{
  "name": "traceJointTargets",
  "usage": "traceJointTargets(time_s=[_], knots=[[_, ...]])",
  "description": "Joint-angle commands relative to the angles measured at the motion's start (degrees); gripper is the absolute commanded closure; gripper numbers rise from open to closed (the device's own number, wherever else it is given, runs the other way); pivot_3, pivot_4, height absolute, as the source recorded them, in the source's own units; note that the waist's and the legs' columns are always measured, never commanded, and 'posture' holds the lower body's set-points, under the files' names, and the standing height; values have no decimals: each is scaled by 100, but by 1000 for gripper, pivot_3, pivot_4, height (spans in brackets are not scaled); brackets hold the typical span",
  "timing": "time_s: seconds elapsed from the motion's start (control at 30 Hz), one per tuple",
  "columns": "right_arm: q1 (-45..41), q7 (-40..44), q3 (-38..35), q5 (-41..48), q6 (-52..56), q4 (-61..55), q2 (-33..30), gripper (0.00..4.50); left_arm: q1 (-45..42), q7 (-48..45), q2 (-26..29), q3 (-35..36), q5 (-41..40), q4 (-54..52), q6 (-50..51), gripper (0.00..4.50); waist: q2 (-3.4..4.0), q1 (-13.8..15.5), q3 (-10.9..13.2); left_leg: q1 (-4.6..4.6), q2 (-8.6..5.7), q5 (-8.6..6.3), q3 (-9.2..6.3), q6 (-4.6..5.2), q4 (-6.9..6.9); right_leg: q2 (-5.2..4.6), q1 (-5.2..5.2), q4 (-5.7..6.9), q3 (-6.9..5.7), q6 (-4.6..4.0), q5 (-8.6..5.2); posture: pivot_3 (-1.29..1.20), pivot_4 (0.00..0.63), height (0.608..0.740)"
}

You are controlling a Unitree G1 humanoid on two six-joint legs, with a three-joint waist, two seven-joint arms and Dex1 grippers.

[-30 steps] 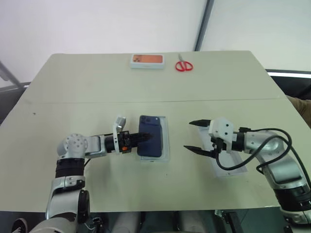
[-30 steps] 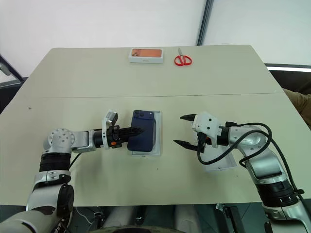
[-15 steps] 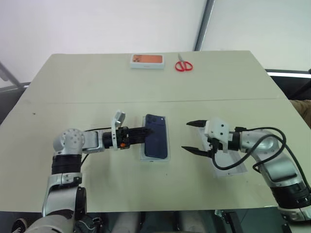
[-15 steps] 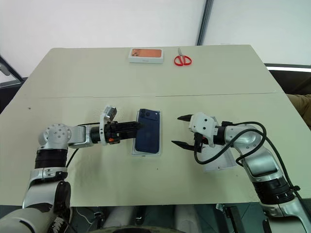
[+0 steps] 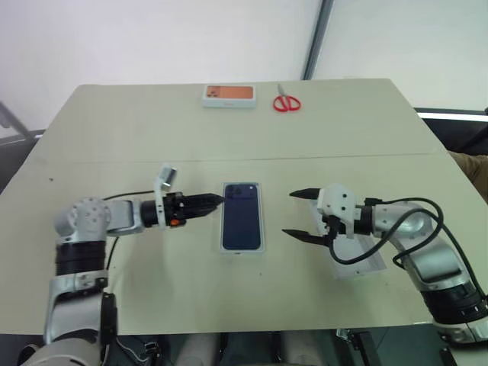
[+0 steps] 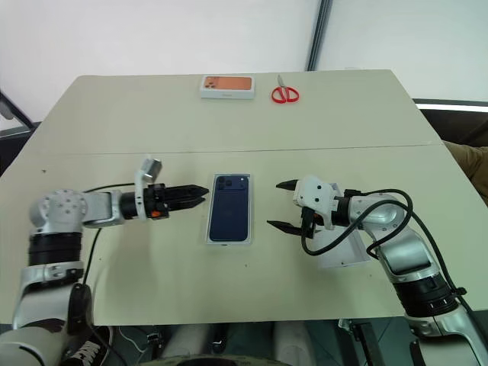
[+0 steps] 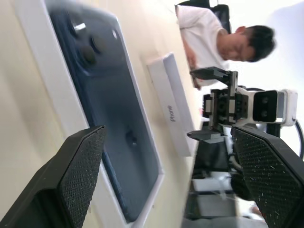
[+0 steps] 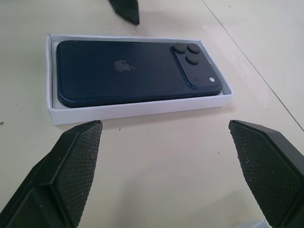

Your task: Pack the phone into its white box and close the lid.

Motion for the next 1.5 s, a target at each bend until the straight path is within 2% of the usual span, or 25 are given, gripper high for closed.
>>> traceJointTargets(time_s=[0.03,0.1,0.17,0.33,0.37,0.47,0.57,0.7,1.03,1.17,1.5], knots=[[-150,-22,-33,99,10,21,81,0,-193,35,207,304,74,-39,-281,284,3,7,0,0,0,0,1,0,-1,-1,0,0,0,0,0,0,150,740],[-215,-25,-24,145,104,64,136,552,-253,35,366,201,262,33,-473,809,2,19,0,0,-1,0,0,0,2,0,3,0,-2,0,0,0,150,740],[-288,-69,16,100,143,98,209,1397,-168,-24,485,-68,499,-71,-698,1828,2,14,0,0,-2,0,2,0,2,-3,2,-1,0,0,0,0,150,740],[-394,-159,193,-33,148,138,382,4061,57,-92,438,-409,744,-265,-967,4439,2,14,0,0,-3,0,1,0,1,-3,2,0,0,0,0,0,150,740],[-419,-225,253,-104,162,170,427,4477,148,-72,433,-554,868,-357,-1095,4500,2,9,0,0,-2,0,1,0,1,-3,2,0,0,0,0,0,150,740],[-408,-370,507,-420,16,246,511,4477,459,-26,476,-1178,1472,-629,-1721,4500,3,8,1,0,-1,0,2,-1,-1,-3,-2,1,2,0,0,0,150,740],[-420,-646,831,-1035,-345,498,510,4477,521,113,221,-1182,1511,-675,-1819,4500,3,20,1,0,-2,0,4,-1,-1,-3,-2,0,3,0,0,0,150,740],[-484,-899,1116,-1400,-414,699,708,4477,687,-20,132,-1825,2001,-953,-2343,4500,3,24,1,-1,-4,0,2,0,2,-5,0,1,1,-1,0,0,150,740],[-524,-1104,1209,-1596,-336,763,1051,4477,949,209,-478,-2128,2306,-1234,-2583,4500,7,37,-2,2,-5,1,2,0,3,-3,6,1,-1,0,0,0,150,740],[-399,-1023,1164,-1632,-338,640,887,4477,913,273,-699,-2089,2236,-1271,-2443,4500,8,58,-3,5,-7,0,-1,1,8,-4,14,1,-4,0,0,0,150,740],[168,-813,601,-1457,-224,178,182,4477,588,285,-1455,-2506,2471,-1129,-2528,4500,8,183,-3,4,-17,-3,-5,8,22,-10,29,-4,-9,1,0,0,150,740]])
